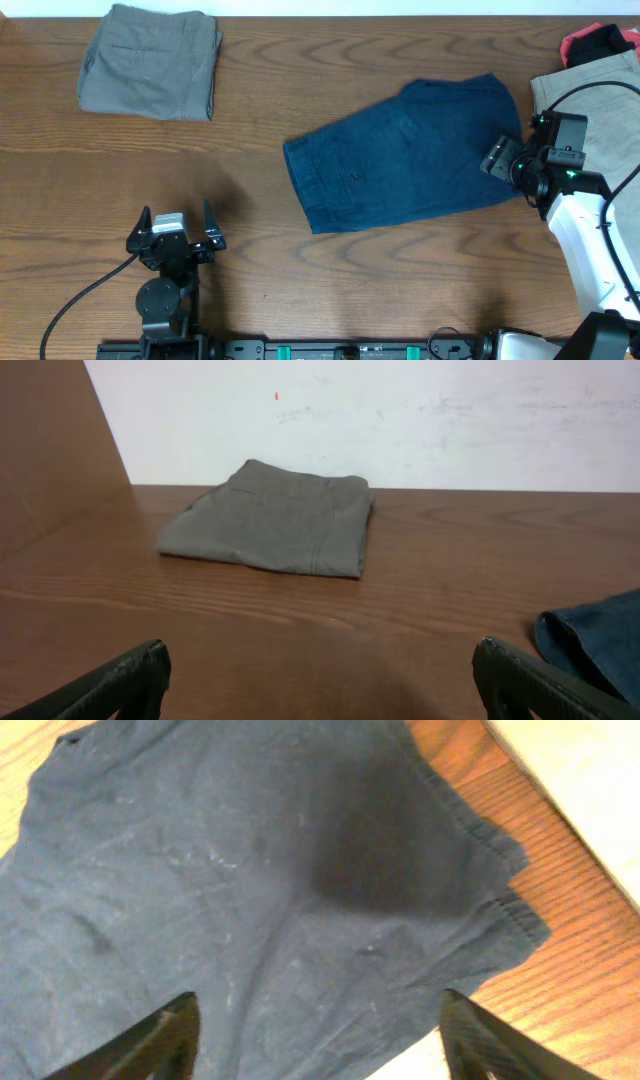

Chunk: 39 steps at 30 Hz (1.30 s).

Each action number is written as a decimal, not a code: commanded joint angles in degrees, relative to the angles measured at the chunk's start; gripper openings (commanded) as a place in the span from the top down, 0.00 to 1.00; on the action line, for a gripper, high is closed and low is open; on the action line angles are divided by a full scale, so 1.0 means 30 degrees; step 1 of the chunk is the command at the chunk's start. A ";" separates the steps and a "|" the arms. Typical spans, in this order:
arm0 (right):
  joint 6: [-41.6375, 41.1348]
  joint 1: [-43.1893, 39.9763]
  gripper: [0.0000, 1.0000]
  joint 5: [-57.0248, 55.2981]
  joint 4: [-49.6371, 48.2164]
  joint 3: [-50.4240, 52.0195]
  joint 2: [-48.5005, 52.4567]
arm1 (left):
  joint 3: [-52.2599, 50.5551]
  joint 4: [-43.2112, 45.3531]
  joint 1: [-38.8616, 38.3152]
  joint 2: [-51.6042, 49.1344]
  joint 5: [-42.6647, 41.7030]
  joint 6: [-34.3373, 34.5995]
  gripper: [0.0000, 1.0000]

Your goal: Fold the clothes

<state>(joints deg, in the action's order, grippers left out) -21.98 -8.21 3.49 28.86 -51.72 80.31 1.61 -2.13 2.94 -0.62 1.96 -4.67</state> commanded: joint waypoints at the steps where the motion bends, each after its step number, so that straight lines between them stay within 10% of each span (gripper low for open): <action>1: 0.0066 -0.0073 0.18 0.2149 -0.0240 -0.0525 0.0146 | -0.0459 -0.0546 0.0087 0.0131 0.0510 0.0087 0.02; 5: 0.0051 0.0015 0.01 0.4546 -0.0984 -0.0525 0.0146 | -0.0459 -0.0539 0.0087 0.0131 0.0503 0.0095 0.02; 34: 0.0058 0.0007 0.01 0.3628 -0.0954 -0.0503 0.0160 | -0.0459 -0.0525 0.0087 0.0131 0.0495 0.0102 0.02; 39: 0.0058 0.0007 0.01 0.3628 -0.0954 -0.0503 0.0160 | -0.0444 -0.0342 0.0066 0.0109 -0.3300 0.2951 0.02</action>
<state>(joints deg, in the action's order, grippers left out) -21.89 -8.19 13.78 25.91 -51.83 80.31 1.61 -2.22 2.94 -0.62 -0.99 -2.11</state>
